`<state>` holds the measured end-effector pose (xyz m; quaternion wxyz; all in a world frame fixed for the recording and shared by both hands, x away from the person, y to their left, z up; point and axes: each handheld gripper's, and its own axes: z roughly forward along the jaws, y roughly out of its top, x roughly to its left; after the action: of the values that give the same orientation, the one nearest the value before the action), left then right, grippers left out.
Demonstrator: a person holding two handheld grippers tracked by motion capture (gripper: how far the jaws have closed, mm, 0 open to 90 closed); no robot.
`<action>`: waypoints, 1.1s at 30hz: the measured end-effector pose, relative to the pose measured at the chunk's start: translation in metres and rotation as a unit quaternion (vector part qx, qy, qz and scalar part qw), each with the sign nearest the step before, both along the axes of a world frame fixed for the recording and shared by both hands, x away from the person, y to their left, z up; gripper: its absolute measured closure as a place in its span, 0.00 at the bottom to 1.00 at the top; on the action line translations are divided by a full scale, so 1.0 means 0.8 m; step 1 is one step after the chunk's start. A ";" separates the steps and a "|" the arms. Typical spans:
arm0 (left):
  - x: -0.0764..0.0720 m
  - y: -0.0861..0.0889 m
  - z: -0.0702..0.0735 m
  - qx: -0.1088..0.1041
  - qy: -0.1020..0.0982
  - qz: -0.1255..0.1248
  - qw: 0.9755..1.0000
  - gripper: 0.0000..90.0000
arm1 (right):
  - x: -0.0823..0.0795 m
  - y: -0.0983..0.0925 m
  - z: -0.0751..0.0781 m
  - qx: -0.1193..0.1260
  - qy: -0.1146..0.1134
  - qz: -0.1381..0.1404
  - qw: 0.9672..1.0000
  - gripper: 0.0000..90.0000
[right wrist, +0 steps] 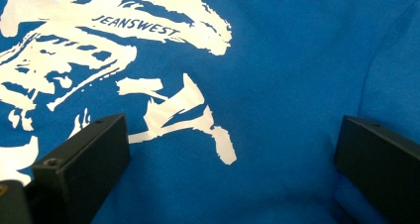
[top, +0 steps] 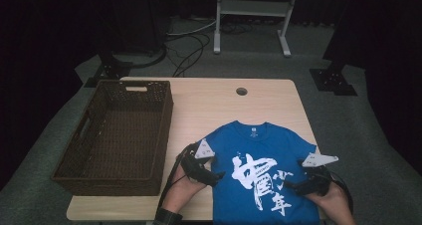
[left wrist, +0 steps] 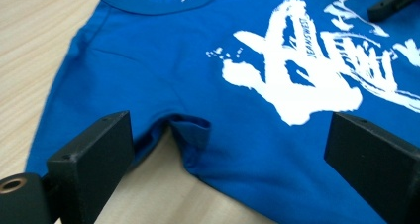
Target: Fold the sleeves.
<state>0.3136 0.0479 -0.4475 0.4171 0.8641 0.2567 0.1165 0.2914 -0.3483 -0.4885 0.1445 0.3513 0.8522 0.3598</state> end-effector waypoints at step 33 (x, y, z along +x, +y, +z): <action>0.073 0.026 0.008 0.010 0.016 0.064 0.998 0.48 | -0.003 -0.011 0.000 0.000 0.000 -0.001 1.000 0.00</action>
<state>0.3719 0.0685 -0.4408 0.3963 0.8515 0.3169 0.1320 0.2892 -0.3574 -0.4885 0.1447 0.3519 0.8521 0.3594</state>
